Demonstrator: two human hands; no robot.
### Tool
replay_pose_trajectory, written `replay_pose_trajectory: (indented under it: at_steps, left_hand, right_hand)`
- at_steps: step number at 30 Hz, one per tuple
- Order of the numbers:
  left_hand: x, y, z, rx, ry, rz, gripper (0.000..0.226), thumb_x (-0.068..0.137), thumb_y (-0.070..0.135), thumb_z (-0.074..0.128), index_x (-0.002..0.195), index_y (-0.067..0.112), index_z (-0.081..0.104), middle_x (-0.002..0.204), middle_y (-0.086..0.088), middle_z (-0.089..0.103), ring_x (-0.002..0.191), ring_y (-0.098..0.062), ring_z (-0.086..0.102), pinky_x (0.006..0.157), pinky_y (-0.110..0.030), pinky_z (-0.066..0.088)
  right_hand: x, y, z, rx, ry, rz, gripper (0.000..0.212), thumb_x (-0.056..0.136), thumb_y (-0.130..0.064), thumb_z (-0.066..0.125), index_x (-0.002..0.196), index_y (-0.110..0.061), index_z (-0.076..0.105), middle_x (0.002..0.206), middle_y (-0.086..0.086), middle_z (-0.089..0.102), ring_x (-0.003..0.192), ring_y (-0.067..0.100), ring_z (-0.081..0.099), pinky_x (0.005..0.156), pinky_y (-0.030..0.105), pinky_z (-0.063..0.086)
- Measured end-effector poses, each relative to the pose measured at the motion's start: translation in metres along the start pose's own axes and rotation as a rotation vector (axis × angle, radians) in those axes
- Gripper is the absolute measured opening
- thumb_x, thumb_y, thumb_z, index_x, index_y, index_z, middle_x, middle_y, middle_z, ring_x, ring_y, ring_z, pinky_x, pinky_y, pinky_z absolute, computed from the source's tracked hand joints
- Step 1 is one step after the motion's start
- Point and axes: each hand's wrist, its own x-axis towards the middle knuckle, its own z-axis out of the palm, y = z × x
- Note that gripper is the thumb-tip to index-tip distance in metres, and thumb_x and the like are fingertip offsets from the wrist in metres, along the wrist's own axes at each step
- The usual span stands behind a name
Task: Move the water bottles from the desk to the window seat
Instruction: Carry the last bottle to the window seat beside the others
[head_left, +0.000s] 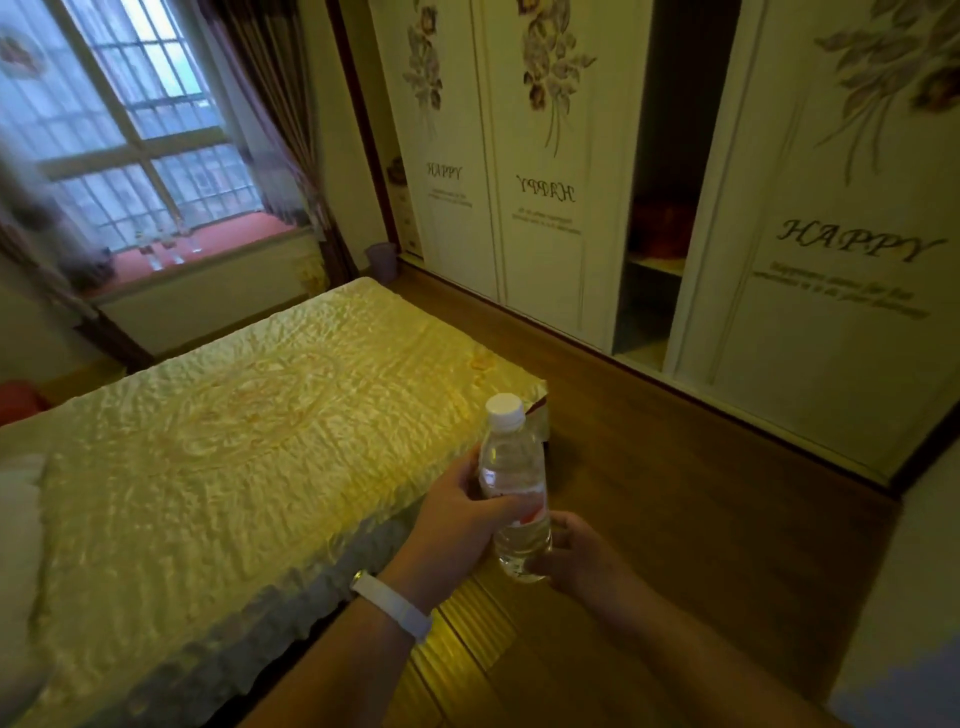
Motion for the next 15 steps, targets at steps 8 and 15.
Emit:
replay_pose_trajectory:
  at_steps: [8, 15]
  left_hand:
    - [0.114, 0.02, 0.032, -0.109, 0.002, 0.038, 0.051, 0.063, 0.015, 0.086, 0.112, 0.021, 0.071, 0.109, -0.013, 0.075, 0.103, -0.036, 0.07, 0.094, -0.058, 0.053]
    - [0.219, 0.01, 0.032, -0.111, -0.057, 0.01, 0.044, 0.068, 0.011, 0.083, 0.108, 0.025, 0.073, 0.108, -0.01, 0.076, 0.104, -0.034, 0.07, 0.094, -0.057, 0.054]
  right_hand:
    - [0.083, -0.06, -0.07, -0.033, 0.027, -0.026, 0.055, 0.066, -0.013, 0.078, 0.117, -0.019, 0.059, 0.11, 0.013, 0.069, 0.091, 0.023, 0.068, 0.072, 0.035, 0.05]
    - [0.168, -0.072, -0.101, -0.03, 0.095, 0.005, 0.065, 0.055, -0.026, 0.077, 0.117, -0.024, 0.059, 0.112, 0.009, 0.069, 0.099, 0.026, 0.069, 0.09, 0.049, 0.054]
